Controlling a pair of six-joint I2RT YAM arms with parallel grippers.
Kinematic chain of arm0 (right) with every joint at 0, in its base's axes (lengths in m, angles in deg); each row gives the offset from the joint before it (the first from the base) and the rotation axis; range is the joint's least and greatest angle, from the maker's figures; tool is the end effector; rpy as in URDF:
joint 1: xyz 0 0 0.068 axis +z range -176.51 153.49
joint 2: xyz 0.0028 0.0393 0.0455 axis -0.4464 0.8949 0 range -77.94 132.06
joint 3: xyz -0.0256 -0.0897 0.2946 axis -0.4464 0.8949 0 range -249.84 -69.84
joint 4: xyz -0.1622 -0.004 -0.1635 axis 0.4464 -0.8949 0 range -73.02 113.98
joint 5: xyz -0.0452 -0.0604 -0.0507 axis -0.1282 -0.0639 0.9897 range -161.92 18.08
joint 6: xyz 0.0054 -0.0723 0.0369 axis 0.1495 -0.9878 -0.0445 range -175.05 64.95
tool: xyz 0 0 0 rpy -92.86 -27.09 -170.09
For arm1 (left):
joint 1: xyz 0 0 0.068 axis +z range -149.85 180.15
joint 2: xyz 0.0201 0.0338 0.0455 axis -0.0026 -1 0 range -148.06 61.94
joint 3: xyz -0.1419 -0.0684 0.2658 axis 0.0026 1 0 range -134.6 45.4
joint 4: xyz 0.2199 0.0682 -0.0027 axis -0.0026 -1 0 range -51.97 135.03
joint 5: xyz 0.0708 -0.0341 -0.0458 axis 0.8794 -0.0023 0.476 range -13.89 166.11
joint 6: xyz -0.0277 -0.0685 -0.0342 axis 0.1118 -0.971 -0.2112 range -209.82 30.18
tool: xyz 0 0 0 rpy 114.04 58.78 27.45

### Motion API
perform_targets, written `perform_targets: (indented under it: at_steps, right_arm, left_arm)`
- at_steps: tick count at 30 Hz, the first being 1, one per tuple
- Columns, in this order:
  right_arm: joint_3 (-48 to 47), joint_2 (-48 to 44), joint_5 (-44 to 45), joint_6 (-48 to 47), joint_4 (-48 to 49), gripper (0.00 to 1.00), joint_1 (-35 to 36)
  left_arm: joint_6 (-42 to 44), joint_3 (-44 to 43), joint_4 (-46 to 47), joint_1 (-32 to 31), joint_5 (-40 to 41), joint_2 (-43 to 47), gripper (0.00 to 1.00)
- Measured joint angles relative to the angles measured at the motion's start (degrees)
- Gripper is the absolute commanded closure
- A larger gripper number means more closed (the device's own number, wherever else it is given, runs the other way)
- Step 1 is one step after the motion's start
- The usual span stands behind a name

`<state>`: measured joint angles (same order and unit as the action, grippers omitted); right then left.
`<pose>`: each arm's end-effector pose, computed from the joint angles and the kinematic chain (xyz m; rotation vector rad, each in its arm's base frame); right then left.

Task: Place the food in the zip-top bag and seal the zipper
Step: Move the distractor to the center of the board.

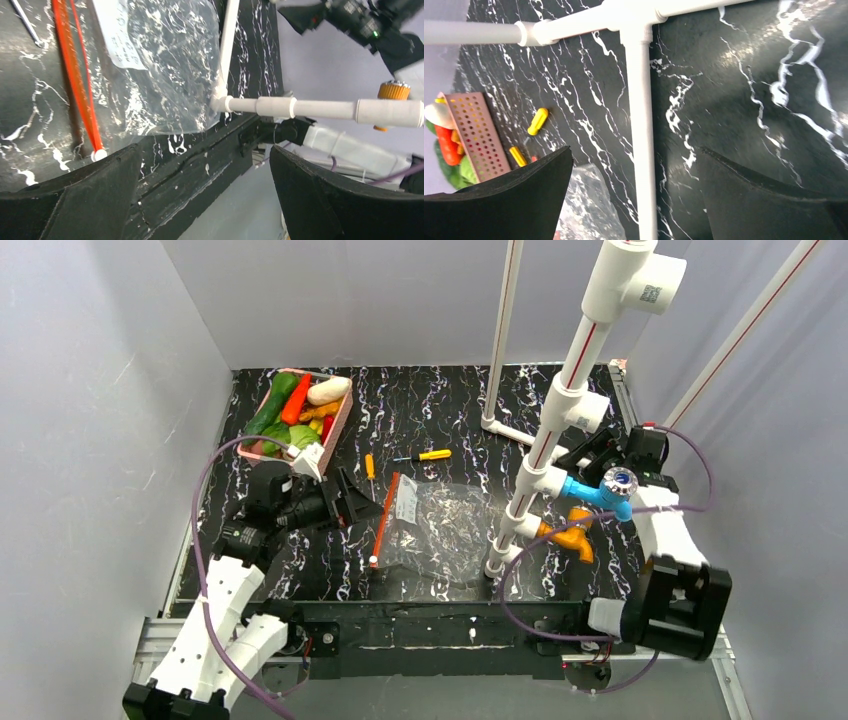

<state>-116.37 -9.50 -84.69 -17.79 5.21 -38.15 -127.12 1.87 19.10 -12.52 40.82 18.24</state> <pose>0.2346 -0.0324 0.2774 0.8459 2.1466 0.4859 0.1199 -0.0688 0.3230 -0.0410 2.1365 -1.1563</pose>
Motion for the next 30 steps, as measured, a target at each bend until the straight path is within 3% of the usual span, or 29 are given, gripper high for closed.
perform_targets:
  at_steps: [5,18,30]
  right_arm:
    - [0.28,11.39,-4.74,5.73,8.24,0.00,-0.61]
    - [-6.25,30.08,-4.74,18.18,22.29,0.00,3.72]
    - [-21.31,44.44,-5.46,20.06,24.24,0.00,3.98]
  left_arm:
    - [-1.79,1.64,1.22,-4.33,1.75,0.02,0.01]
    - [-3.93,1.95,1.88,-5.68,4.96,0.42,0.01]
    - [-5.03,0.98,0.61,-6.21,7.30,1.36,0.01]
